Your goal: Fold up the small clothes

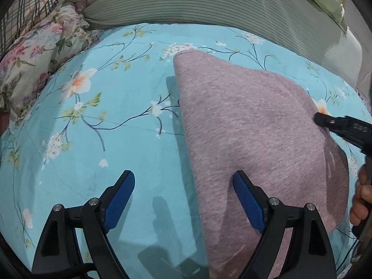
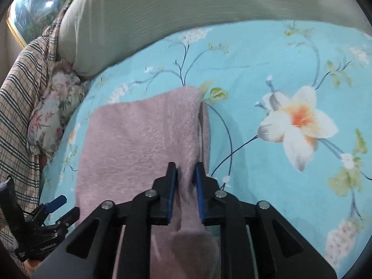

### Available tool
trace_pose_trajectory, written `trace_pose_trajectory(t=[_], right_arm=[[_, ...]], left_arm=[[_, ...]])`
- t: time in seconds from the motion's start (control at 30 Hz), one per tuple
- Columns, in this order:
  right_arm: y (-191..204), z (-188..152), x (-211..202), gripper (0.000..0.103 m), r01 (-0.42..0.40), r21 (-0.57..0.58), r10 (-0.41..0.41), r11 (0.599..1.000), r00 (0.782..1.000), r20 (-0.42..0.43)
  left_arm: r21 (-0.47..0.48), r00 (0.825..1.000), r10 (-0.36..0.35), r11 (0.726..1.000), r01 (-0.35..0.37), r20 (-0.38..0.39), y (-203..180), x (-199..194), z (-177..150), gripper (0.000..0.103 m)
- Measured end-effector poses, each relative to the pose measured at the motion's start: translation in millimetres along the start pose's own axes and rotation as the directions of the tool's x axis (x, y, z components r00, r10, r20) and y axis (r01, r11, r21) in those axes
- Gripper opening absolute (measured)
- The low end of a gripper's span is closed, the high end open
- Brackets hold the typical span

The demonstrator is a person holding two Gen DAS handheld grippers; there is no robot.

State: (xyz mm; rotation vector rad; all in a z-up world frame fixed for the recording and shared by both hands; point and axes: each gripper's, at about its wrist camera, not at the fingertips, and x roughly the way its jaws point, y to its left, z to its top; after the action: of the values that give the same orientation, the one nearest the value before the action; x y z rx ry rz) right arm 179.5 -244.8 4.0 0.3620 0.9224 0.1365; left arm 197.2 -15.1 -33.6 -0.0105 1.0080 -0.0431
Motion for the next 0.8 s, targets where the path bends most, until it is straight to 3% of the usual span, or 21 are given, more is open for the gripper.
trace_pose_trajectory(t=[0.1, 0.23, 0.4, 0.53, 0.8], right_arm=[[7.3, -7.1, -19.5, 0.022, -0.018, -0.007, 0.018, 1.0, 1.0, 0.013], [24.0, -28.7, -43.7, 0.053, -0.039, -0.064, 0.041, 0.997, 0.999, 0.023], [46.6, -54.0, -59.7, 0.055, -0.037, -0.147, 0.04, 0.988, 0.999, 0.022], [54.0, -74.5, -68.8, 0.067, -0.02, -0.205, 0.021, 0.979, 1.0, 0.002], [59.2, -115.0, -84.0, 0.075, 0.021, -0.281, -0.03, 0.959, 0.999, -0.027]], left_arm=[[-0.028, 1.0, 0.017, 0.999, -0.017, -0.009, 3.6, -7.1, -4.0, 0.088], [-0.03, 0.999, 0.028, 0.999, -0.029, -0.022, 5.7, -17.5, -15.3, 0.088], [0.008, 0.997, 0.069, 0.998, -0.069, -0.03, 5.6, -30.5, -39.2, 0.089], [0.024, 0.997, 0.076, 0.997, -0.075, -0.033, 7.0, -42.7, -58.2, 0.089], [0.072, 0.995, 0.1, 0.993, -0.098, -0.02, 5.6, -67.1, -89.9, 0.089]])
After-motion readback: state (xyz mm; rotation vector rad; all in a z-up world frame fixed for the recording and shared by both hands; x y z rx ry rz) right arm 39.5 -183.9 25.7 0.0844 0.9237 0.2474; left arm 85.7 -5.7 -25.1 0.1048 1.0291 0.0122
